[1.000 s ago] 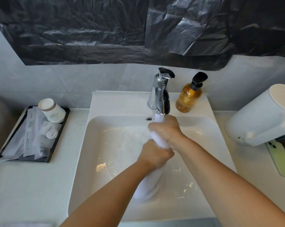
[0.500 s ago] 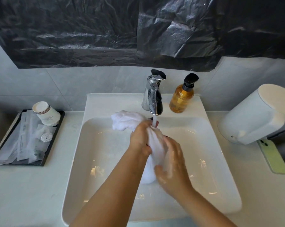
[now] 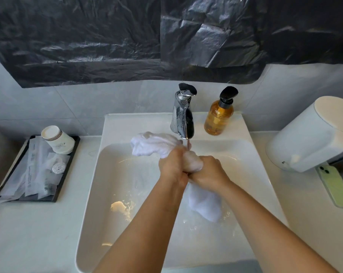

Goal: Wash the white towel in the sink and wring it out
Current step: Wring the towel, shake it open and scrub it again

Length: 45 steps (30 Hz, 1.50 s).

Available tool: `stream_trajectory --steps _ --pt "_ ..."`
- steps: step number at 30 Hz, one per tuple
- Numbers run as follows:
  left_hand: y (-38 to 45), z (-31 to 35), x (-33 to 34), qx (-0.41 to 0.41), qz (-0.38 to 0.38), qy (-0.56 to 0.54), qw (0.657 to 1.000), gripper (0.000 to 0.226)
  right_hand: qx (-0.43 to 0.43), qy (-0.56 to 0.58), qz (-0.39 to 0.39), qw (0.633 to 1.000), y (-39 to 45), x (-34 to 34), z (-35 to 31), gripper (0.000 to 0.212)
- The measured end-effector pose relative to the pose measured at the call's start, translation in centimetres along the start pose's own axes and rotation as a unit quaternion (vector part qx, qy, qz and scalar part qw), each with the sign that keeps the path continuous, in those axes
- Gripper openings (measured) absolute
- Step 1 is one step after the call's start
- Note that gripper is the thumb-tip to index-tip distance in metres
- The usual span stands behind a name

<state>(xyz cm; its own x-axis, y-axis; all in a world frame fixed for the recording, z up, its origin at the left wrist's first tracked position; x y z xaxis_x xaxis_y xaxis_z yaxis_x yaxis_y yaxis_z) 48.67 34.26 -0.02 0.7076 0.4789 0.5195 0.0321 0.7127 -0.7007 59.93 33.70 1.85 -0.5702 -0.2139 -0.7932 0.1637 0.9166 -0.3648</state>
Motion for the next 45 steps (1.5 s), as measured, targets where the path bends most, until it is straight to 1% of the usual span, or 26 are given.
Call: stream_trajectory --steps 2,4,5,7,9,11,12,14,16,19,22,23,24,26,27,29,31,32,33,36,38,39,40,42,44,45 --pt "-0.4 0.6 0.4 0.013 -0.039 0.019 0.999 0.030 -0.001 0.042 -0.100 0.994 0.4 1.0 -0.2 0.015" --pt "-0.8 1.0 1.4 0.038 -0.104 0.073 0.991 0.019 -0.009 0.093 -0.192 0.977 0.4 1.7 -0.1 0.027" --pt "-1.2 1.2 1.7 0.056 -0.121 0.108 0.985 0.013 -0.016 0.127 -0.224 0.966 0.4 2.1 -0.1 0.027" --pt "-1.5 1.5 1.9 0.088 -0.146 0.163 0.972 0.010 -0.019 0.200 -0.244 0.949 0.5 2.9 -0.1 0.022" --pt "-1.4 2.2 1.9 0.120 -0.173 0.159 0.964 0.016 -0.017 0.211 -0.208 0.955 1.0 2.7 0.0 0.025" --pt "-1.1 3.2 1.2 0.138 -0.217 0.111 0.960 0.026 -0.035 0.187 -0.123 0.974 1.6 1.1 -0.1 0.015" --pt "-0.7 3.6 0.2 0.139 -0.221 0.097 0.960 0.033 -0.052 0.180 -0.083 0.979 1.8 0.0 -0.3 0.019" --pt "0.4 3.4 -2.2 0.110 -0.199 0.099 0.969 0.043 -0.101 0.134 -0.022 0.986 1.9 -2.0 -0.5 0.024" --pt "0.9 2.4 -3.8 0.066 -0.185 0.111 0.974 0.053 -0.157 0.028 -0.006 0.987 1.5 -3.0 -1.1 0.019" --pt "0.9 1.9 -5.6 0.058 -0.115 0.148 0.981 0.068 -0.191 -0.041 0.003 0.981 0.8 -3.9 -2.0 0.018" --pt "0.8 4.2 -7.9 0.126 0.007 0.200 0.972 0.116 -0.234 0.006 0.021 0.972 0.0 -5.0 -2.6 0.012" --pt "0.4 5.2 -7.9 0.159 0.018 0.238 0.958 0.122 -0.253 0.028 0.026 0.967 -0.2 -5.3 -2.7 0.010" --pt "-0.1 6.2 -7.4 0.201 0.009 0.304 0.931 0.116 -0.273 0.048 0.029 0.960 -0.5 -5.7 -2.8 0.011" --pt "-1.2 7.2 -5.1 0.262 -0.077 0.423 0.864 0.093 -0.305 0.085 0.028 0.948 -1.1 -6.2 -3.1 0.017" --pt "-1.6 6.7 -3.7 0.252 -0.153 0.446 0.845 0.089 -0.312 0.104 0.018 0.944 -1.4 -6.2 -3.4 0.023" --pt "-2.5 4.2 -1.3 0.171 -0.294 0.485 0.806 0.092 -0.304 0.151 -0.019 0.940 -1.6 -5.9 -4.0 0.042" --pt "-3.2 1.8 0.2 0.089 -0.369 0.533 0.756 0.089 -0.289 0.212 -0.060 0.932 -1.8 -5.6 -4.8 0.051" --pt "-3.6 0.7 0.6 0.048 -0.395 0.531 0.748 0.086 -0.282 0.254 -0.076 0.922 -1.8 -5.4 -5.3 0.053" --pt "-4.0 -0.2 0.9 -0.002 -0.417 0.503 0.757 0.080 -0.267 0.306 -0.085 0.910 -1.9 -5.4 -5.5 0.054" --pt "-4.5 -1.2 0.7 -0.125 -0.414 0.347 0.832 0.069 -0.161 0.466 -0.061 0.868 -0.9 -4.1 -4.8 0.048" --pt "-3.8 -1.7 -0.3 -0.172 -0.384 0.255 0.871 0.073 -0.061 0.516 -0.033 0.854 0.4 -2.3 -3.2 0.050" --pt "-3.3 -2.1 -0.9 -0.188 -0.372 0.220 0.882 0.073 -0.027 0.513 -0.037 0.857 0.8 -1.5 -2.8 0.054" --pt "-3.0 -2.5 -1.7 -0.202 -0.359 0.194 0.890 0.074 -0.005 0.496 -0.054 0.867 1.0 -0.8 -2.6 0.054" --pt "-3.2 -3.2 -2.7 -0.226 -0.353 0.160 0.894 0.078 -0.005 0.449 -0.135 0.883 1.2 0.4 -2.9 0.058" --pt "-3.7 -3.8 -3.0 -0.241 -0.361 0.150 0.888 0.076 -0.043 0.415 -0.247 0.875 0.4 1.3 -4.1 0.067" --pt "-4.0 -4.0 -2.9 -0.245 -0.364 0.158 0.885 0.075 -0.067 0.411 -0.295 0.860 0.0 1.7 -4.7 0.071"
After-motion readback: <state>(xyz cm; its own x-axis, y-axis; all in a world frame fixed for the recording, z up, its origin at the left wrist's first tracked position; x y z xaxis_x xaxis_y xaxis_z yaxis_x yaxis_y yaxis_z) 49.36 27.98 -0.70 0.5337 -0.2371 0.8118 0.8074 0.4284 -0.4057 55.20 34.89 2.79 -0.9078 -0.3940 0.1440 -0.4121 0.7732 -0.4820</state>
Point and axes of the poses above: each hand's wrist, its own y-axis towards the middle knuckle, its own x-axis out of the palm, z = x × y, the point moved 10 cm from there along y, towards the middle knuckle, and after that the axes turned 5 degrees about -y, right-handed, at the moved point
